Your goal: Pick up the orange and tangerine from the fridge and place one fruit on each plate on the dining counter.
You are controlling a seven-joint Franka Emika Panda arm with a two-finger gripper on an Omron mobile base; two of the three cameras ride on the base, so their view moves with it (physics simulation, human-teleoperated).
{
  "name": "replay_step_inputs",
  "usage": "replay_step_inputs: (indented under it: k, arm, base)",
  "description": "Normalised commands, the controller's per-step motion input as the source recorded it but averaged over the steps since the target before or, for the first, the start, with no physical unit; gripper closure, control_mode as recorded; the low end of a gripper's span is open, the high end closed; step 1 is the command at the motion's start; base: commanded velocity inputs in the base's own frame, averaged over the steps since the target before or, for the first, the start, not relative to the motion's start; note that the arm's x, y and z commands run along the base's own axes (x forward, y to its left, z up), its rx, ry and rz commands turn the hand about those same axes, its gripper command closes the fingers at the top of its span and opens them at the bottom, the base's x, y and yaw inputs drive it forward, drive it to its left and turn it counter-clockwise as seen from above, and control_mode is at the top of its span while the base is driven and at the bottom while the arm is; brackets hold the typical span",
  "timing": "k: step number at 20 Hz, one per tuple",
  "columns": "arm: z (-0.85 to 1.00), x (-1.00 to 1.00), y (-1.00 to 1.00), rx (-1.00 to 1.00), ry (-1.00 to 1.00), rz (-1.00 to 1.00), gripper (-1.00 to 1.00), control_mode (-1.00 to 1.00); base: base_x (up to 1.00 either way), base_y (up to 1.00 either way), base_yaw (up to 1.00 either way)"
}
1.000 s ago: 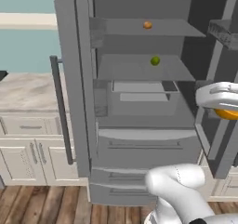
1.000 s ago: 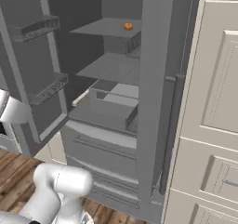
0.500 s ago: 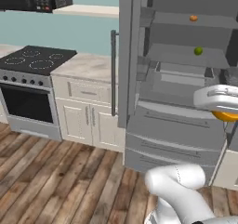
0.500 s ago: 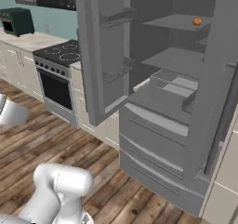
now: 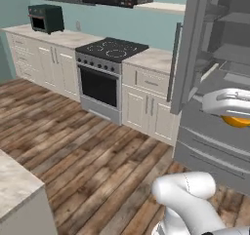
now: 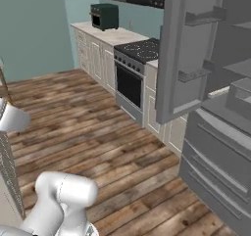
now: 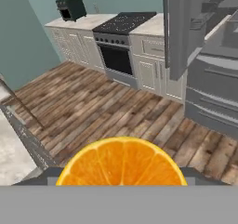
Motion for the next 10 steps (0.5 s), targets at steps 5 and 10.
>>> replay_step_inputs:
  k: [5,10]
  arm:
    - [0.0,0.0,0.0,0.0,0.0,0.0,1.0,1.0]
    - [0.0,0.0,0.0,0.0,0.0,0.0,1.0,1.0]
  base:
    - [-0.92,0.52,0.42]
    - [-0.84,0.9,0.37]
